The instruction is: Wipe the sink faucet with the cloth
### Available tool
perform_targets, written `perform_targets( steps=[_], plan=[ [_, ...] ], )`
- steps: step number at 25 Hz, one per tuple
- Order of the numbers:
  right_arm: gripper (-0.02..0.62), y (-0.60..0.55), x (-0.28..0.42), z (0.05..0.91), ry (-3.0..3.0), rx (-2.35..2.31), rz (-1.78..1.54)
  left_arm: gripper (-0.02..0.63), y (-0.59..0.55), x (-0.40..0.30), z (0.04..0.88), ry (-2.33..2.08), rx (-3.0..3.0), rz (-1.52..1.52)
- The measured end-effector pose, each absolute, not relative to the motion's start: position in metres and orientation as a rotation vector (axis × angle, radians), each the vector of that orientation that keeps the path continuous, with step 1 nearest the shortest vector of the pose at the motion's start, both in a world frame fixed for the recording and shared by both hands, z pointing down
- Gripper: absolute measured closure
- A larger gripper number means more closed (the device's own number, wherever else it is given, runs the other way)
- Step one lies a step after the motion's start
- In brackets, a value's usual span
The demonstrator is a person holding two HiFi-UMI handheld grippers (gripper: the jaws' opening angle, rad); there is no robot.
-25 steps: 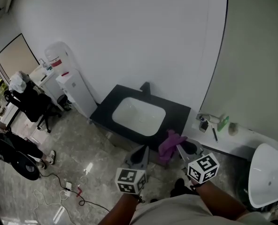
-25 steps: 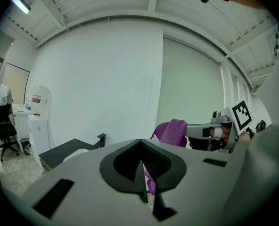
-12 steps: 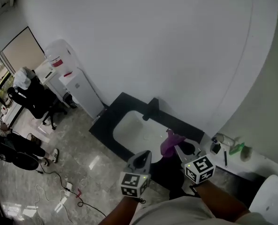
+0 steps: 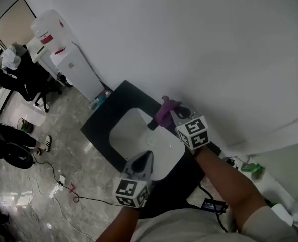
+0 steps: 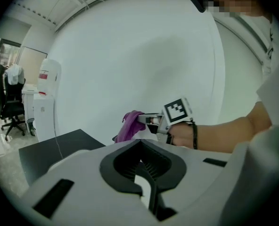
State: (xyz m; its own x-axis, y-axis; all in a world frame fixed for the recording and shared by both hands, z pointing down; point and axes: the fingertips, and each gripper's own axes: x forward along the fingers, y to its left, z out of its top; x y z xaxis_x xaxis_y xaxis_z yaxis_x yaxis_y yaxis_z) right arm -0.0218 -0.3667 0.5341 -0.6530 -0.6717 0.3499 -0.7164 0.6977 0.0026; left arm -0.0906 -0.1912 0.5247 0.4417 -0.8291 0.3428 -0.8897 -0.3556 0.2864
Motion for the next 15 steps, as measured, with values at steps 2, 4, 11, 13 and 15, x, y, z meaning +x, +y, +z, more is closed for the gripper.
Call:
perform_targets(
  steps=[2,4,11,13,15],
  plan=[
    [0.569,-0.403,-0.034,0.572,-2.513,1.095,0.191,0.600,-0.205,-0.098,0.536,-1.426,2.283,0.226],
    [0.569,-0.426,-0.042,0.611,-2.445,1.088,0.208,0.600,-0.213,-0.103,0.546,-1.409,2.286,0.247],
    [0.569,-0.385,-0.056,0.640,-2.485,1.012,0.244,0.600,-0.231,-0.116,0.562,-1.377,2.239,0.226],
    [0.569,-0.353,-0.053,0.658,-2.471,0.945,0.303,0.600,-0.239,-0.114,0.566,-1.365,2.244,0.232],
    [0.569,-0.342,-0.038,0.667,-2.453,0.969,0.338,0.600,-0.245,-0.110,0.567,-1.332,2.250,0.232]
  ],
)
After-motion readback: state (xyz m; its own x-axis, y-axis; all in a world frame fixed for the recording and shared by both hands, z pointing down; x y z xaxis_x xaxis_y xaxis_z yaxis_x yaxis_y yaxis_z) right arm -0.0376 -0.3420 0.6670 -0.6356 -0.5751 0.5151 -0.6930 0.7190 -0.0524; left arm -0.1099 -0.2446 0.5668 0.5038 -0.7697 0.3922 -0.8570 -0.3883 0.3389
